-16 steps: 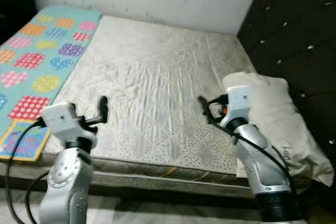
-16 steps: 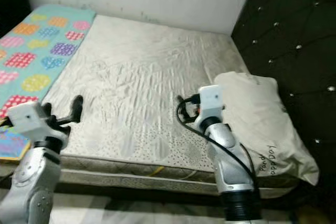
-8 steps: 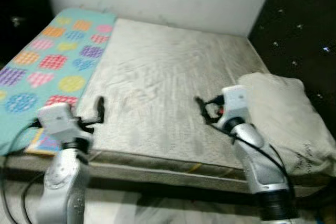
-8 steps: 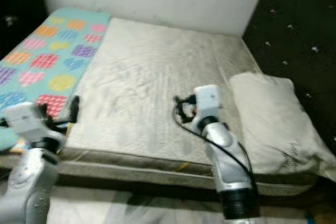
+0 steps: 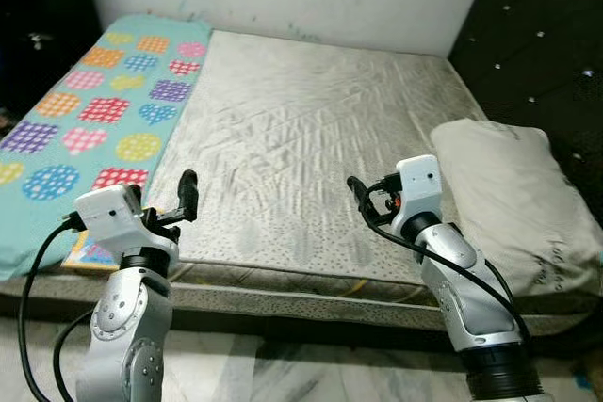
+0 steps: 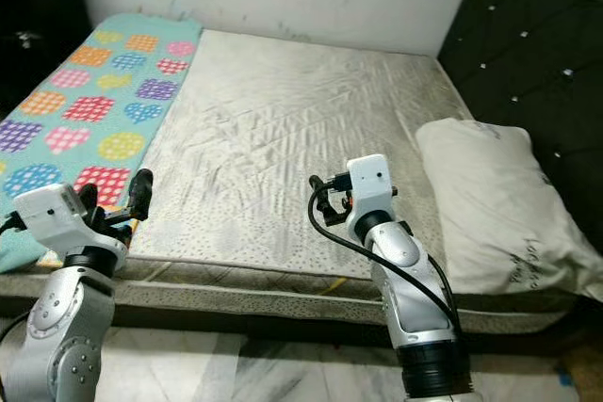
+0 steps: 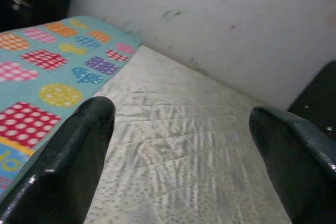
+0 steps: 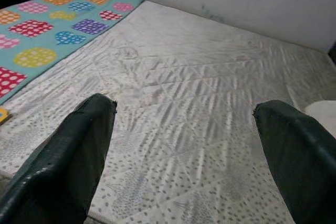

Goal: Clean up the room

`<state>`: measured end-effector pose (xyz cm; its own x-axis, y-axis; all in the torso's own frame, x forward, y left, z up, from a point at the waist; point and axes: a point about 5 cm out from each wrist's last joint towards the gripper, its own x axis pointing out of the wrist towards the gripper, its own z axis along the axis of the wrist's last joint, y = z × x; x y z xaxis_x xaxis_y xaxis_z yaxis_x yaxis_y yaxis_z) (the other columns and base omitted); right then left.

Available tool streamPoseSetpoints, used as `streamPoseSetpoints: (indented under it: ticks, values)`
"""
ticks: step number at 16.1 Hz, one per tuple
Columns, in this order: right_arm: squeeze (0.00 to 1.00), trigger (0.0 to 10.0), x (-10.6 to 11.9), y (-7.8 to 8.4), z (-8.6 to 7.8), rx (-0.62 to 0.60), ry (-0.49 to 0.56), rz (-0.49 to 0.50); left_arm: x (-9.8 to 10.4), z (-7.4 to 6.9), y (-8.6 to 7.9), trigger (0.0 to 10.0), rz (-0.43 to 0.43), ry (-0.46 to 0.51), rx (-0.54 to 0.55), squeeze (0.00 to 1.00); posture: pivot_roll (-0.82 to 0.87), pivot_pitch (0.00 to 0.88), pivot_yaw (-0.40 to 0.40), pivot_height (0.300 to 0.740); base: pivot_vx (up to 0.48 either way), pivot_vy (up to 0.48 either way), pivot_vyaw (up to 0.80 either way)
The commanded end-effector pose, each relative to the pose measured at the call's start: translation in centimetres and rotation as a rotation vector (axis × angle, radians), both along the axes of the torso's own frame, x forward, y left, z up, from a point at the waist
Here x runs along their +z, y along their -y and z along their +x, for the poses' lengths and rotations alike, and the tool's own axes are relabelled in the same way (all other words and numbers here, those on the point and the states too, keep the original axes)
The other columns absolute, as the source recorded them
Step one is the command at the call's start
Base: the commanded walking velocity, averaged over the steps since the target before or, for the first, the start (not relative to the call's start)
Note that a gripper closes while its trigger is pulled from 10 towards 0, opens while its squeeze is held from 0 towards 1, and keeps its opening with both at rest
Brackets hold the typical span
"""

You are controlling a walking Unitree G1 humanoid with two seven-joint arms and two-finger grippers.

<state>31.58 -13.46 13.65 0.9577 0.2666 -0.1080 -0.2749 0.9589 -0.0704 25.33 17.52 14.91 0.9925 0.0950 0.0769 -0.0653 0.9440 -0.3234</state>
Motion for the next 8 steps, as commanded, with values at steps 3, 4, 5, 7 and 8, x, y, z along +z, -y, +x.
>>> streamPoseSetpoints:
  ticks: [3, 4, 5, 7, 8]
  values:
    - [0.00, 10.0, 0.25, -0.06, -0.06, -0.003, 0.018, 0.018, 0.32, 0.11, 0.40, 10.0, 0.001, 0.018, -0.025, 0.00, -0.01, 0.019, -0.096, 0.740, 0.333, 0.000, 0.00]
    - [0.00, 10.0, 0.13, -0.17, -0.05, -0.003, 0.015, 0.022, 0.36, 0.16, 0.35, 10.0, 0.004, 0.019, -0.026, 0.00, -0.01, 0.021, -0.094, 0.740, 0.337, 0.000, 0.00]
    - [0.00, 10.0, 0.10, -0.20, -0.05, -0.003, 0.014, 0.021, 0.37, 0.18, 0.33, 10.0, 0.005, 0.020, -0.027, 0.00, -0.01, 0.021, -0.093, 0.740, 0.337, 0.000, 0.00]
    - [0.00, 10.0, 0.03, -0.05, 0.02, -0.012, 0.017, 0.010, 0.36, 0.18, 0.34, 10.0, 0.008, 0.020, -0.030, 0.00, -0.01, 0.017, -0.091, 0.740, 0.341, 0.000, 0.00]
    - [0.00, 10.0, 0.00, 0.09, 0.09, -0.021, 0.018, 0.007, 0.36, 0.21, 0.38, 10.0, 0.009, 0.020, -0.032, 0.00, -0.01, 0.017, -0.092, 0.740, 0.341, 0.000, 0.00]
